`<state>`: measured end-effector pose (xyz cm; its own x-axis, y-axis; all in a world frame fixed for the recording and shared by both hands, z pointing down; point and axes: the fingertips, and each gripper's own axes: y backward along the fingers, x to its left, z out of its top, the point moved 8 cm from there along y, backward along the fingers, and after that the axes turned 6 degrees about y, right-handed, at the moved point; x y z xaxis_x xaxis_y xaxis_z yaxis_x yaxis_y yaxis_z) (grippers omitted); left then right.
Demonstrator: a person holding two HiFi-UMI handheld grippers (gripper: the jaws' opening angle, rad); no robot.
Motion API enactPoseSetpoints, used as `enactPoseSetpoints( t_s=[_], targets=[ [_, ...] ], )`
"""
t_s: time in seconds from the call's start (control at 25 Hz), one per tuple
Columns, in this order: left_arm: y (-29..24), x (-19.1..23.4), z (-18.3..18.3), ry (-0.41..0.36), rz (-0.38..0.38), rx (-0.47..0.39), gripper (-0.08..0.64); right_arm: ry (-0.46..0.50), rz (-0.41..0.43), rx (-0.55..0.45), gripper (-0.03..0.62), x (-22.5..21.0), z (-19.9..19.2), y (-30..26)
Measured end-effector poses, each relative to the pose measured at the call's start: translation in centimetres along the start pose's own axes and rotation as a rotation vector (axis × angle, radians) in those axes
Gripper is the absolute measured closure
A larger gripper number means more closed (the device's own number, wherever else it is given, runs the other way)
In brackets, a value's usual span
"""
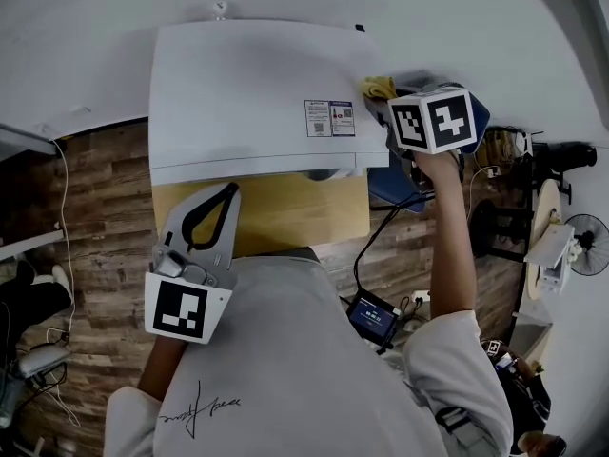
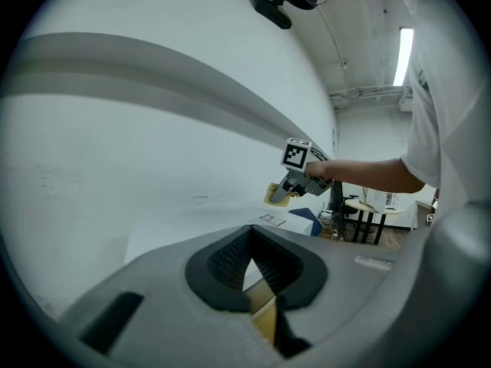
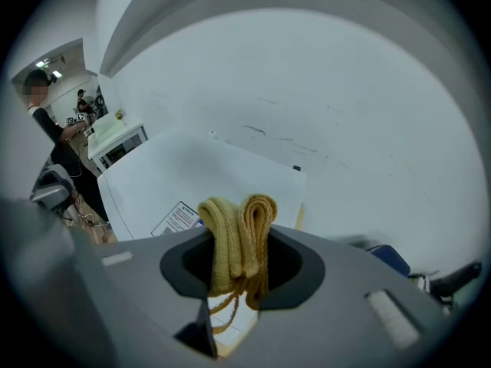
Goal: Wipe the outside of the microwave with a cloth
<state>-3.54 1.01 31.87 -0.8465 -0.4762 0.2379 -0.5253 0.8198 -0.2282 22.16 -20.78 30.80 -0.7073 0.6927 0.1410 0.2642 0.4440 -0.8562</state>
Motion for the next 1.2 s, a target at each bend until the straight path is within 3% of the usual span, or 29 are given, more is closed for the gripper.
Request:
enactPoseSetpoints(
  t_s=[0.32,1.2],
  targets=[
    [-0.2,0.2,-0.3,-0.004,-0.015,0.009,0.566,0.034,-0.127,0.110,0.469,-0.7,-3.3,0.0],
    [2.3,1.5,-0.8,-0.010,0.011,0.001,0.566,0.042,-0.099,0.112,0.469,4.0,-2.8,-0.8]
  ],
)
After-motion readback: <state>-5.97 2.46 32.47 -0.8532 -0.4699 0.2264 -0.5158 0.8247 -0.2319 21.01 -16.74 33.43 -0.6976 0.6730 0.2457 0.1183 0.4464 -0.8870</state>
